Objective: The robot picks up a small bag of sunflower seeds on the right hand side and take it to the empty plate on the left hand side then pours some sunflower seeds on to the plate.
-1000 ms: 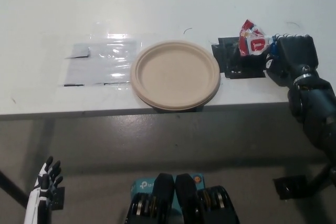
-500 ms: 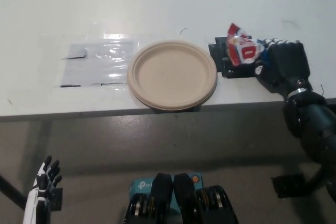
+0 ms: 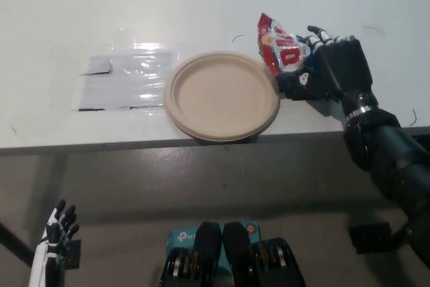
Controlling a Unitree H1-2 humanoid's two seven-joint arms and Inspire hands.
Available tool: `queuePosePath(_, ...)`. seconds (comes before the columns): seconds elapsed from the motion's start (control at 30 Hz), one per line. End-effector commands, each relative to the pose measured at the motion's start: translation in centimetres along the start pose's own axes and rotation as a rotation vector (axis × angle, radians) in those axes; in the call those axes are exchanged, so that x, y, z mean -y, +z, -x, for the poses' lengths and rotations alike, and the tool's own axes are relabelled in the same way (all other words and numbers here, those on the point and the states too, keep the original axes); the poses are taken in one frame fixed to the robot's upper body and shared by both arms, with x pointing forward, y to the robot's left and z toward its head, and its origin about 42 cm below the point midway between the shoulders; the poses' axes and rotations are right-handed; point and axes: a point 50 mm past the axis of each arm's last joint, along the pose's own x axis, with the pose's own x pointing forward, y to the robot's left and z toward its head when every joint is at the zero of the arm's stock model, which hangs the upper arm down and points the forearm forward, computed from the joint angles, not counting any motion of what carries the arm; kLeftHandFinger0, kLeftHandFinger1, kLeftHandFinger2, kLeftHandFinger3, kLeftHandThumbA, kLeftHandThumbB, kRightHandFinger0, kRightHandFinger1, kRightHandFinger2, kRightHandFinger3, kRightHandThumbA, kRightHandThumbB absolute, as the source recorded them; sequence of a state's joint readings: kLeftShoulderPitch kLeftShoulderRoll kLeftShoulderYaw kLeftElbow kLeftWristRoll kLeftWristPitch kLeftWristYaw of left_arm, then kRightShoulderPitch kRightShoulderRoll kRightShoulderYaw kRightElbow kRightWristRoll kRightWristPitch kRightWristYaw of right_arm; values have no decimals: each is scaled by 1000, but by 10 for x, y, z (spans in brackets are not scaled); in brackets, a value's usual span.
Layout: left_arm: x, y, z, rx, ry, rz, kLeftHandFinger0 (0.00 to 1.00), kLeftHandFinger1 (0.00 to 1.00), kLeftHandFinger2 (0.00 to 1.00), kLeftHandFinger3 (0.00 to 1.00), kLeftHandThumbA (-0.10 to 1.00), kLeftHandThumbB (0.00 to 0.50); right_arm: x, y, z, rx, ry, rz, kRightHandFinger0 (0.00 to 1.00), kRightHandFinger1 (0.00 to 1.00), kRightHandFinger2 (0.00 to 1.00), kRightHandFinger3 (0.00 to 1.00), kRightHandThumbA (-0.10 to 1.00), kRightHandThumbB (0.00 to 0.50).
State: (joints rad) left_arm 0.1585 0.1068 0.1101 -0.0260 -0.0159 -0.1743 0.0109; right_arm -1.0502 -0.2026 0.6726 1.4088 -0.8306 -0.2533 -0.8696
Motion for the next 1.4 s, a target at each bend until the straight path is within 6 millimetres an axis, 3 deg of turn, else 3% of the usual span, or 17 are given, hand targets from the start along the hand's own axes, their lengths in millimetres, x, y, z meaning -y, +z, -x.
queuePosePath(0.0,-6,9,-1,60,-13,-16,1000,1000,1000,1000,1000,66,35,12,-38,95,-142,26,0,280,798,614,-100,189)
queuePosePath(0.07,-6,9,-1,63,-15,-18,1000,1000,1000,1000,1000,60,36,11,-40,111,-130,49,0,267,777,618,-100,201)
queuePosePath(0.2,-6,9,-1,68,-20,-15,1000,1000,1000,1000,1000,63,39,10,-44,158,-96,99,0,134,668,528,-100,237)
queuePosePath(0.3,-5,9,-1,62,-17,-18,1000,1000,1000,1000,1000,64,42,8,-47,195,-56,159,0,133,678,532,-100,261)
queuePosePath(0.4,-5,10,-1,61,-19,-22,1000,1000,1000,1000,1000,62,43,6,-48,236,-38,204,0,4,561,393,-100,280)
queuePosePath(0.43,-6,11,-3,64,-20,-24,1000,1000,1000,1000,1000,66,44,7,-50,245,-17,217,0,2,558,390,-100,263)
queuePosePath(0.53,-6,12,-3,65,-23,-28,1000,1000,1000,1000,1000,64,46,8,-53,301,-11,299,0,0,452,267,-100,305)
queuePosePath(0.63,-6,12,-4,64,-25,-24,1000,1000,1000,1000,1000,74,49,9,-55,347,-23,344,0,0,440,235,-100,306)
queuePosePath(0.7,-5,12,-3,62,-25,-27,1000,1000,1000,1000,1000,74,50,10,-57,373,-19,417,0,0,447,239,-100,283)
queuePosePath(0.73,-5,12,-3,63,-28,-28,1000,1000,1000,1000,1000,79,51,11,-59,389,-14,432,0,0,463,261,-100,237)
queuePosePath(0.87,-6,12,-4,65,-26,-30,1000,1000,1000,1000,1000,80,54,15,-63,416,-20,492,0,0,490,226,-100,229)
queuePosePath(0.93,-6,12,-4,66,-28,-32,1000,1000,1000,1000,1000,85,57,16,-67,429,-13,528,0,0,523,269,-100,213)
queuePosePath(1.07,-6,14,-5,70,-31,-32,1000,1000,1000,1000,1000,80,62,18,-71,463,-46,589,0,0,449,168,-100,213)
queuePosePath(1.1,-6,15,-5,70,-31,-36,1000,1000,1000,1000,1000,88,64,19,-72,474,-63,601,0,0,431,132,-100,233)
queuePosePath(1.23,-7,16,-6,76,-40,-34,1000,1000,1000,1000,1000,84,68,18,-75,482,-49,566,0,0,428,126,-100,233)
queuePosePath(1.27,-7,16,-6,76,-39,-40,1000,1000,1000,1000,1000,84,69,18,-76,490,-64,566,0,0,396,91,-100,258)
queuePosePath(1.37,-6,15,-6,77,-44,-37,1000,1000,1000,1000,1000,80,74,19,-80,502,-61,586,0,0,398,176,-100,273)
